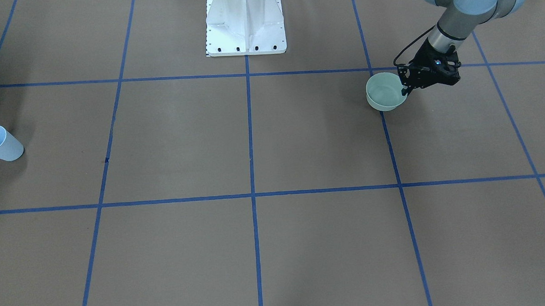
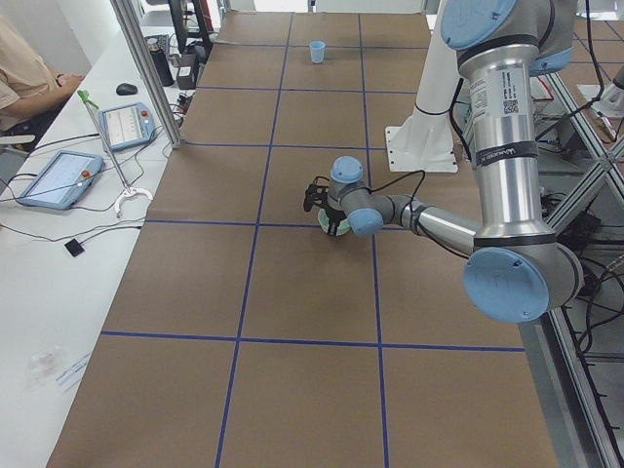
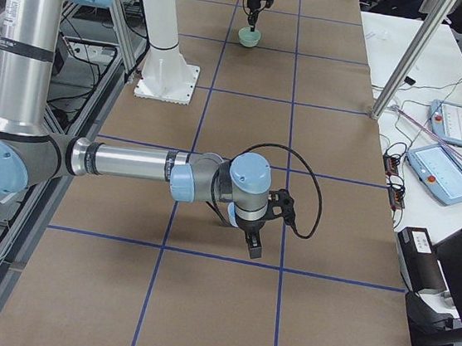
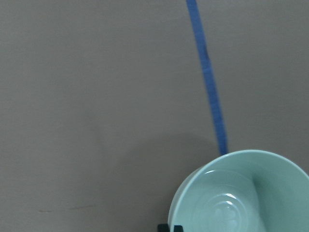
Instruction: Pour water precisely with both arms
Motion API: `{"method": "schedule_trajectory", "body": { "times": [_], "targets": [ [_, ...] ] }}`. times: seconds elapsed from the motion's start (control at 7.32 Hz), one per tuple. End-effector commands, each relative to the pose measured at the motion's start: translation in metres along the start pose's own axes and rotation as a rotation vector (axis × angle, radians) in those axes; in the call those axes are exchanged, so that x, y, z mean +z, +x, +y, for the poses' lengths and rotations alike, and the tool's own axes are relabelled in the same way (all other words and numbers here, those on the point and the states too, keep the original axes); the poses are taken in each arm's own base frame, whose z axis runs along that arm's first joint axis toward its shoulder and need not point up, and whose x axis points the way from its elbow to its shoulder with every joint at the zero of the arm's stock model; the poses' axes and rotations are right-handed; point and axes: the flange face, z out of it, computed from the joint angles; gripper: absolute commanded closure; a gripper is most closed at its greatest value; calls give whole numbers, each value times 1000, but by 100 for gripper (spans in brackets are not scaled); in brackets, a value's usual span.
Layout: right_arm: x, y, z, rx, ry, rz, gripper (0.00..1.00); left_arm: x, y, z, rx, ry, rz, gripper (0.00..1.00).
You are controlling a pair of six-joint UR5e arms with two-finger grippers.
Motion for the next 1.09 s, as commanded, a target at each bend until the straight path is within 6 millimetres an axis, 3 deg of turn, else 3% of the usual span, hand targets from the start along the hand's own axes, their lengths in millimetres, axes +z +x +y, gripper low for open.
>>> {"method": "schedule_trajectory", "body": {
  "times": [0.0, 0.14, 0.41, 0.68, 0.96],
  "targets": [
    [1, 1, 1, 3, -3, -1, 0, -13, 98, -63, -14, -7, -5, 100],
    [1, 1, 1, 3, -3, -1, 0, -8, 149, -100, -17, 5, 11, 100],
    [1, 0, 0, 11, -2, -2, 0, 25, 226, -158, -73, 4, 30, 100],
    [1, 0, 0, 14, -2, -2, 0, 49, 290, -190, -91, 15, 23, 100],
    [1, 0, 0, 14, -2, -2, 0, 64, 322, -190, -95, -3, 27, 100]
  ]
}}
